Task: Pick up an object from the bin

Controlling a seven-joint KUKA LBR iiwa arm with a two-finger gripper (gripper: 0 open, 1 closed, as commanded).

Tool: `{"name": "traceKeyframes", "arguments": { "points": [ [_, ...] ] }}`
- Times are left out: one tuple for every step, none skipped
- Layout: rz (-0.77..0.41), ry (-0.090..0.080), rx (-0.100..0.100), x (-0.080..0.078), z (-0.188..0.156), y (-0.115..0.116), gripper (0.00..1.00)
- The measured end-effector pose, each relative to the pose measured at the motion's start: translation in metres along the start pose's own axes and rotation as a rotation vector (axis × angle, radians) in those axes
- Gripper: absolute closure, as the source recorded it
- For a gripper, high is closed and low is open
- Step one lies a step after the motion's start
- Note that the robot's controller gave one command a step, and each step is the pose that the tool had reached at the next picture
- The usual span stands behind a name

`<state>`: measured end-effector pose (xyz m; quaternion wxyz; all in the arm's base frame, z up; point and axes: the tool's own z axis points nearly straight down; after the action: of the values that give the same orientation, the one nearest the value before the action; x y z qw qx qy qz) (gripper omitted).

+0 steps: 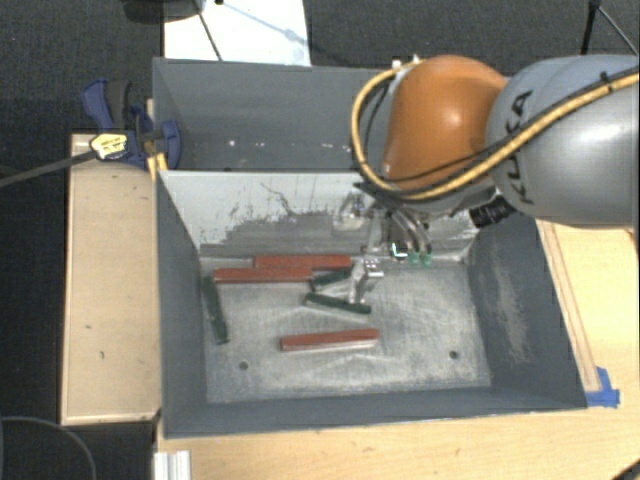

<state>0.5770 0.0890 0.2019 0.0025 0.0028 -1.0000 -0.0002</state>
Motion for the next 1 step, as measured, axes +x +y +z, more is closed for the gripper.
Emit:
{"name": "traceKeyframes", "arguments": {
  "points": [
    [0.003, -0.008, -0.001, -0.0017, -0.0046, -0.0005, 0.00]
  ]
}}
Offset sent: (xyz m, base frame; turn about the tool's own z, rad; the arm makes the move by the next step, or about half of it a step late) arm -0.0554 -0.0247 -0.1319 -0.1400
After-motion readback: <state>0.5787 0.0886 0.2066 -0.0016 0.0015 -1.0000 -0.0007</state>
